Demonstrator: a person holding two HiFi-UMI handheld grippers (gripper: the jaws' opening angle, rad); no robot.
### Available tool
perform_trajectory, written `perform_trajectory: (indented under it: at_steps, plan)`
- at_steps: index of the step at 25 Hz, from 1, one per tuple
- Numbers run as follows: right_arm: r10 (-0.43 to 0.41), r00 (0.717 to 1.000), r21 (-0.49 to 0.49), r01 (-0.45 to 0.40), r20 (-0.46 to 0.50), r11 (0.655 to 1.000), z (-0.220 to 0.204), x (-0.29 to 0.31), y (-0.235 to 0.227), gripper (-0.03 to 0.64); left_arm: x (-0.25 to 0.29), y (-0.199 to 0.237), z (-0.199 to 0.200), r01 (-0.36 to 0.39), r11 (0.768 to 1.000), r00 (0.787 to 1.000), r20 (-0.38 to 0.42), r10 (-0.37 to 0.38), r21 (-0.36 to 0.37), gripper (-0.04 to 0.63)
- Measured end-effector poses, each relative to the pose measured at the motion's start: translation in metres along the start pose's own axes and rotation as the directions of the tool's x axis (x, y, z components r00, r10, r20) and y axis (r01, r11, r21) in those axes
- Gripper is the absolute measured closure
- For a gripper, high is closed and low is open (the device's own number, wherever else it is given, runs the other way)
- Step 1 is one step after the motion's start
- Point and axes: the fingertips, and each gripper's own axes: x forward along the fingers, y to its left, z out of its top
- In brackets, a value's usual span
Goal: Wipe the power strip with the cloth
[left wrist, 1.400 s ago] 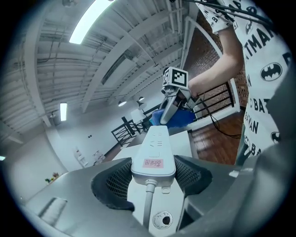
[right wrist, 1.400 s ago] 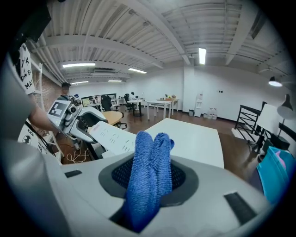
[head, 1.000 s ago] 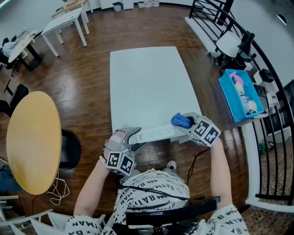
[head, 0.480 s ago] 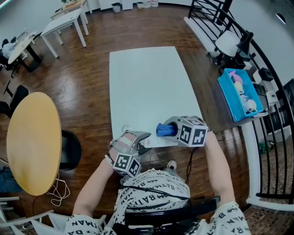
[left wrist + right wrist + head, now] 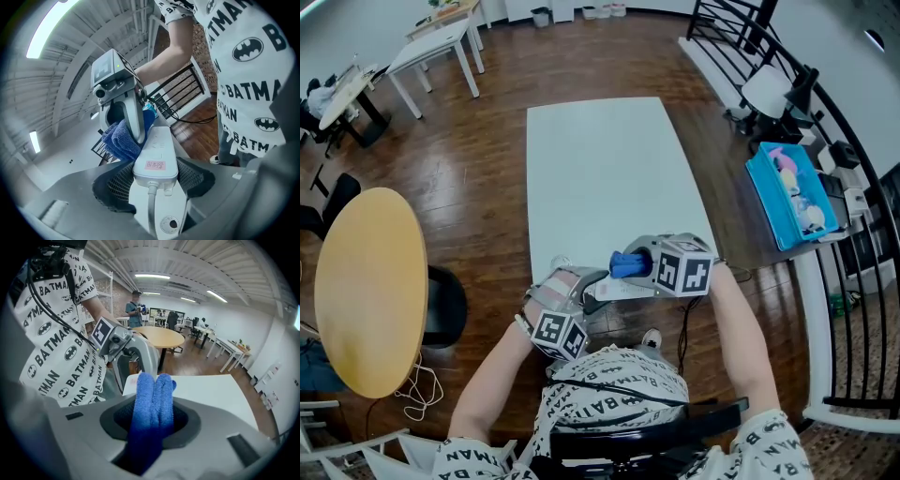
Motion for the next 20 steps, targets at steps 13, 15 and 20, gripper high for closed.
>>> perform_trajectory:
  at_steps: [13,15,20]
  plan:
    - [-0.119,0.992,0.158,0.124,-0.042,0.980,-0.073,-0.030,-0.021,0.483,-0.013,0.016,-0.013,-0.047,0.996,0.999,0.022,0.049,-0.076,0.308]
    - [-0.162,0.986,0.191,0.164,-0.029,0.968,-0.084,-0.038,-0.025,0.483,-0.015,0.020,-0.015,-0.062,0.994,0.998,0.027,0.064,-0.094,0.308]
    - [-0.232,0.973,0.248,0.226,-0.008,0.942,-0.107,-0.048,-0.029,0.483,-0.019,0.027,-0.014,-0.086,0.986,0.995,0.034,0.092,-0.143,0.308]
